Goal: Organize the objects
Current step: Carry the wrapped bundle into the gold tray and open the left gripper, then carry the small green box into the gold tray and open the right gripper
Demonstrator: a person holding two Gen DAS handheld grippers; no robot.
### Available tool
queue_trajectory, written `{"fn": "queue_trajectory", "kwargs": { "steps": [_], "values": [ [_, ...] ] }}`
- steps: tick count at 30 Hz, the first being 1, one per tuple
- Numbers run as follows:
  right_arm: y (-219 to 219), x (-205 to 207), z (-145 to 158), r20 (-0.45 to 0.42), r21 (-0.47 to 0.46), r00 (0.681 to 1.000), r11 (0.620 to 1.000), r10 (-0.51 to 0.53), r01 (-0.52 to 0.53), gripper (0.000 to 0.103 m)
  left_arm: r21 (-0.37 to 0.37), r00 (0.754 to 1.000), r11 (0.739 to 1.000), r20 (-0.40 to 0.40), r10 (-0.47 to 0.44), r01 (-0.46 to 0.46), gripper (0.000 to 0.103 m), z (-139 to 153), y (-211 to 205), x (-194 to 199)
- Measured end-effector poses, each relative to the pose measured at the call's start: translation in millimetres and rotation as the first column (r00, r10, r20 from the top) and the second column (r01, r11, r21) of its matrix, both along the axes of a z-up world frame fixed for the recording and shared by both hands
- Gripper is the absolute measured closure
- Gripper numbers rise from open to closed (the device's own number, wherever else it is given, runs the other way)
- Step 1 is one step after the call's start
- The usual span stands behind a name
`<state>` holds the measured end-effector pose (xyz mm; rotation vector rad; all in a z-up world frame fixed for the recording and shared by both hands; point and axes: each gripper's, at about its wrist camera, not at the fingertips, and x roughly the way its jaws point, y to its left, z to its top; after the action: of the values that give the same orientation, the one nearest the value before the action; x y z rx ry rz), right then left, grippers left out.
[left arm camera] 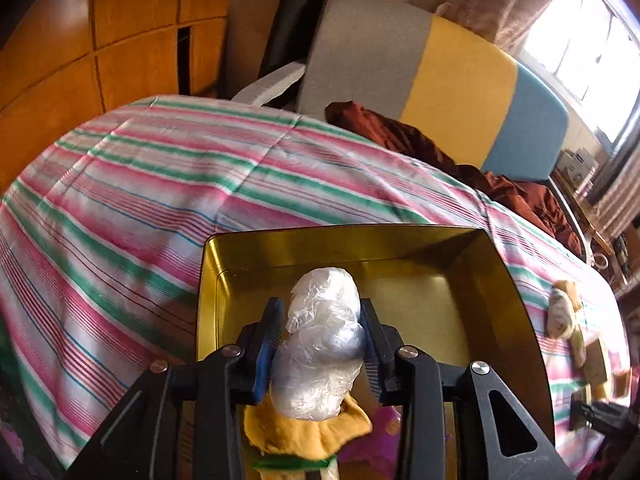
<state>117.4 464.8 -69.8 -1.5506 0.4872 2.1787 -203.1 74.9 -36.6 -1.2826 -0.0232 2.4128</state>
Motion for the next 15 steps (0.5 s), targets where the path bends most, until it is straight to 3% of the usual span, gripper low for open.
{"fn": "queue_trajectory", "kwargs": {
  "steps": [7,10,15],
  "values": [
    [-2,-2,-1,0.002,0.004,1.0,1.0,0.003,-0.003,0.073,-0.058,0.999,0.998,0.027,0.024,-0.022,0.06,-17,1,-11],
    [-3,-3,0,0.002,0.006,1.0,1.0,0.004,-0.004,0.073,-0.044,0.999,0.999,0.022,0.03,-0.029,0.046,-15,-2,-7],
    [-6,-7,-1,0.0,0.004,1.0,1.0,0.008,-0.008,0.073,-0.019,0.998,0.998,-0.019,0.052,-0.052,0.046,-1,-14,14]
  ]
}}
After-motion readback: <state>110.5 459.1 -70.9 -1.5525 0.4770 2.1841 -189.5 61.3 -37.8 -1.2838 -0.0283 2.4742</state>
